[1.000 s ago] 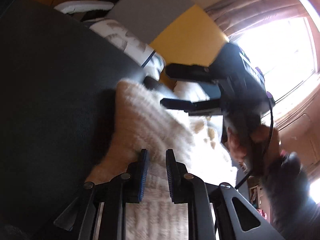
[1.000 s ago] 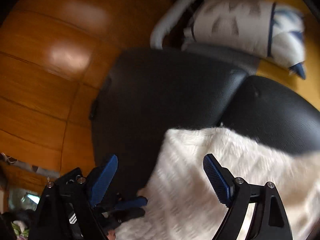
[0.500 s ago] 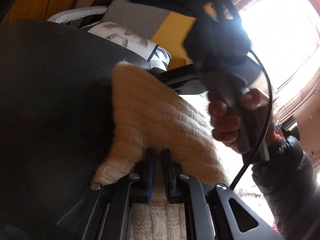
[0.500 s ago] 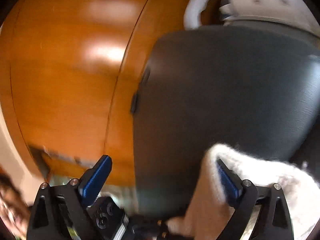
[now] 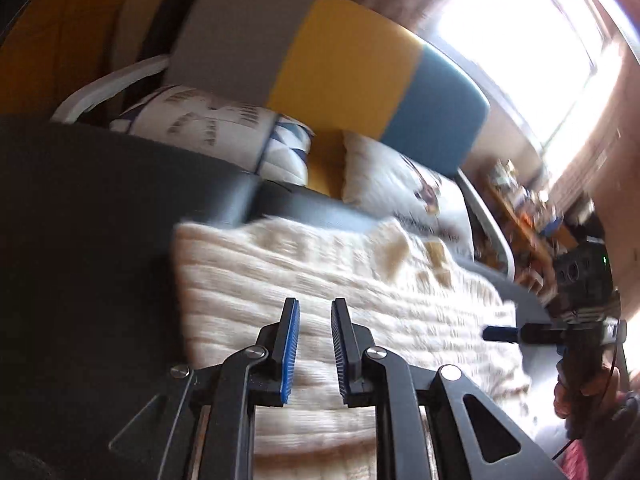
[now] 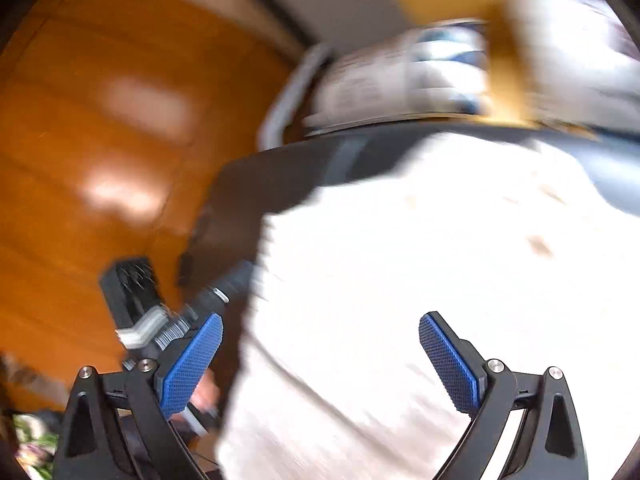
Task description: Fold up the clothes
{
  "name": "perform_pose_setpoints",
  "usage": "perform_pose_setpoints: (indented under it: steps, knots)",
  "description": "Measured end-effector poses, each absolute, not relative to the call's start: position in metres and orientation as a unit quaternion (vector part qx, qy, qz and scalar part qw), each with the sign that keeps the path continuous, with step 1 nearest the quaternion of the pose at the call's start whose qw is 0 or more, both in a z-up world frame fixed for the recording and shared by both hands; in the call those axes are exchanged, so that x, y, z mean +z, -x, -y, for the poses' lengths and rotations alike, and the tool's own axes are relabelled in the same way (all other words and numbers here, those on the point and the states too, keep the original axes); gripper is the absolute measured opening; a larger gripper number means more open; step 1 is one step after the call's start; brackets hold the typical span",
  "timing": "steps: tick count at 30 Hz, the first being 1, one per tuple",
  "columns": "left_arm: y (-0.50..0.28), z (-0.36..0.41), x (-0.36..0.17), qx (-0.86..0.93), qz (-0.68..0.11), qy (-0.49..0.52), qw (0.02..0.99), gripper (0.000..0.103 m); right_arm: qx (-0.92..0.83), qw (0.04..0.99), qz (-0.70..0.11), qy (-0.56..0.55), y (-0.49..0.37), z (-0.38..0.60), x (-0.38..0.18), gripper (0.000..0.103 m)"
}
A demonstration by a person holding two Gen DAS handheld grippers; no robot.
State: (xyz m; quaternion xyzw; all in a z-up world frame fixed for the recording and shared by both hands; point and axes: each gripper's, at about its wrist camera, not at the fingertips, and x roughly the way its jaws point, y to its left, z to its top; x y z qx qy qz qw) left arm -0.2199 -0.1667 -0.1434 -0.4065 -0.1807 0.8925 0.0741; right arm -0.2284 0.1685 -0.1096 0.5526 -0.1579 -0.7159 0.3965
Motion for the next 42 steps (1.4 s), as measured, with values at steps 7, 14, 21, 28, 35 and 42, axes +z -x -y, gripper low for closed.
perform_pose_setpoints:
  steps: [7, 14, 21, 28, 35, 42]
  knots:
    - [0.199, 0.113, -0.179, 0.891, 0.096, 0.436, 0.079, 0.016, -0.782, 0.279, 0.185, -0.525, 0.19, -0.281, -0.146, 0.06]
    - [0.191, 0.11, -0.169, 0.89, 0.084, 0.441, 0.081, 0.017, -0.786, 0.274, 0.257, -0.491, 0.172, -0.296, -0.15, 0.047]
    - [0.09, 0.139, -0.122, 0.896, 0.143, 0.4, 0.13, 0.027, -0.785, 0.286, 0.257, -0.486, 0.112, -0.301, -0.119, 0.101]
    - [-0.013, 0.18, -0.145, 0.875, 0.178, 0.436, 0.109, 0.03, -0.738, 0.283, 0.305, -0.531, -0.01, -0.361, -0.142, 0.101]
    - [-0.071, 0.212, -0.179, 0.842, 0.224, 0.479, 0.104, 0.035, -0.7, 0.312, 0.394, -0.508, -0.067, -0.384, -0.176, 0.102]
    - [-0.098, 0.203, -0.197, 0.832, 0.214, 0.493, 0.138, 0.037, -0.714, 0.323, 0.352, -0.512, -0.065, -0.356, -0.17, 0.103]
